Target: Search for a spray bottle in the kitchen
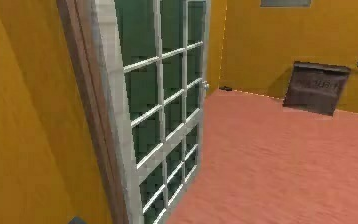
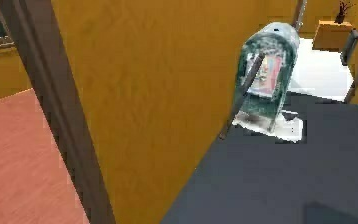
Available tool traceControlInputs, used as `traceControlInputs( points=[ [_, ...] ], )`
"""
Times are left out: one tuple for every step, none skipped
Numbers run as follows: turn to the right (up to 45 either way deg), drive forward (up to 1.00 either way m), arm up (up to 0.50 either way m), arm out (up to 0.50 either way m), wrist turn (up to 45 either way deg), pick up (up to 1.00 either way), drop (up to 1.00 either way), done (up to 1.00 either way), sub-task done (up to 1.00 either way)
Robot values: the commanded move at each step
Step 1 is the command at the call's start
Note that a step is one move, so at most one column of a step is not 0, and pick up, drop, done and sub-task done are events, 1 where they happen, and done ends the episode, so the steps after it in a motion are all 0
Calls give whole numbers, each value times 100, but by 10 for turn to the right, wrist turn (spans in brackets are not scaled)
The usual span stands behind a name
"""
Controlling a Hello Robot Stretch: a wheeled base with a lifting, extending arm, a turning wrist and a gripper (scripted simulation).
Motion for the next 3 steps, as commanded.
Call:
traceControlInputs(
  points=[
    [450,0,0,0,0,0,0,0,0],
    [450,0,0,0,0,0,0,0,0],
    [330,0,0,0,0,0,0,0,0]
  ],
)
